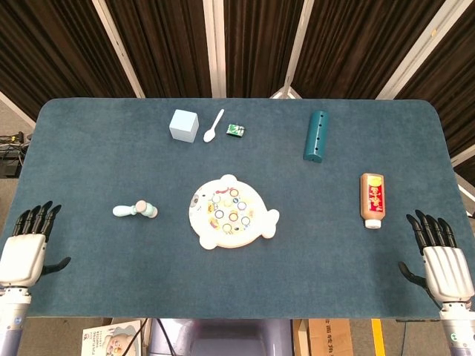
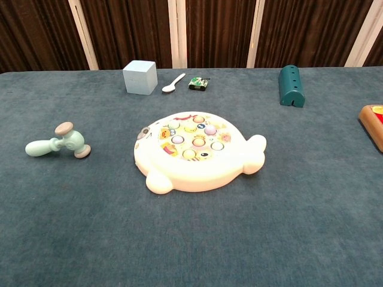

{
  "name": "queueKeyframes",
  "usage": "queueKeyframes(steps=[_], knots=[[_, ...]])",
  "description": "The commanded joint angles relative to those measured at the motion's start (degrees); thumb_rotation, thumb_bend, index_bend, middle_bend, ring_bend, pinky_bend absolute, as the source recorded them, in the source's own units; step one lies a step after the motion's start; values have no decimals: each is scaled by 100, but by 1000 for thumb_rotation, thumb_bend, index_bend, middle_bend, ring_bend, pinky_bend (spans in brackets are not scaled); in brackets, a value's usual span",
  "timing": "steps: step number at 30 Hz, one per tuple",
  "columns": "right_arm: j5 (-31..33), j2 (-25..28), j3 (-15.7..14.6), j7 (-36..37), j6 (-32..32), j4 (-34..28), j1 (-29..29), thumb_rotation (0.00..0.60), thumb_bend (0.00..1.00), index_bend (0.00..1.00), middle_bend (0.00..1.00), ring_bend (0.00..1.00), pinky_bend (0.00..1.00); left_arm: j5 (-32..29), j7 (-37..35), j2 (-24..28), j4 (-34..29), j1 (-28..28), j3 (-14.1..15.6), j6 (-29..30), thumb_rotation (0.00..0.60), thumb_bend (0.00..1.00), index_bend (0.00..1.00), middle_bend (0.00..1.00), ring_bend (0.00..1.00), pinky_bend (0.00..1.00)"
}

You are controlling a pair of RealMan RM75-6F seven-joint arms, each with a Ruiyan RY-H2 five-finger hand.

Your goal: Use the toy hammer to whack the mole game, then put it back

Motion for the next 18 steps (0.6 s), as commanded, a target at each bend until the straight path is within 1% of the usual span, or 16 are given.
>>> queueKeyframes(steps=[1, 4, 6, 8, 12, 18], knots=[[2, -2, -3, 18, -25, -4, 11, 600, 254, 0, 0, 0, 0, -220, 83, 47, -175, -168, -148, -230, 600, 109, 45, 0, 0, 0], [15, -4, 3, 50, -45, -6, 21, 600, 253, 0, 0, 0, 0, -493, 259, 69, -308, -397, -349, -489, 600, 182, 147, 13, 0, 2], [30, -8, 9, 68, -68, -13, 32, 600, 253, 0, 0, 0, 0, -814, 393, 37, -384, -596, -511, -751, 600, 223, 237, 62, 0, 19], [33, -13, 8, 69, -88, -17, 42, 600, 253, 0, 0, 0, 0, -1121, 506, 3, -443, -751, -638, -957, 600, 250, 292, 98, 0, 28], [30, -25, 9, 76, -114, -20, 61, 600, 253, 0, 0, 0, 0, -1910, 922, -130, -487, -1171, -914, -1389, 600, 312, 337, 115, 0, 45], [63, -30, 21, 107, -138, -27, 72, 600, 253, 0, 0, 0, 0, -2803, 1562, -424, -347, -1698, -1122, -1680, 600, 375, 402, 162, 0, 71]])
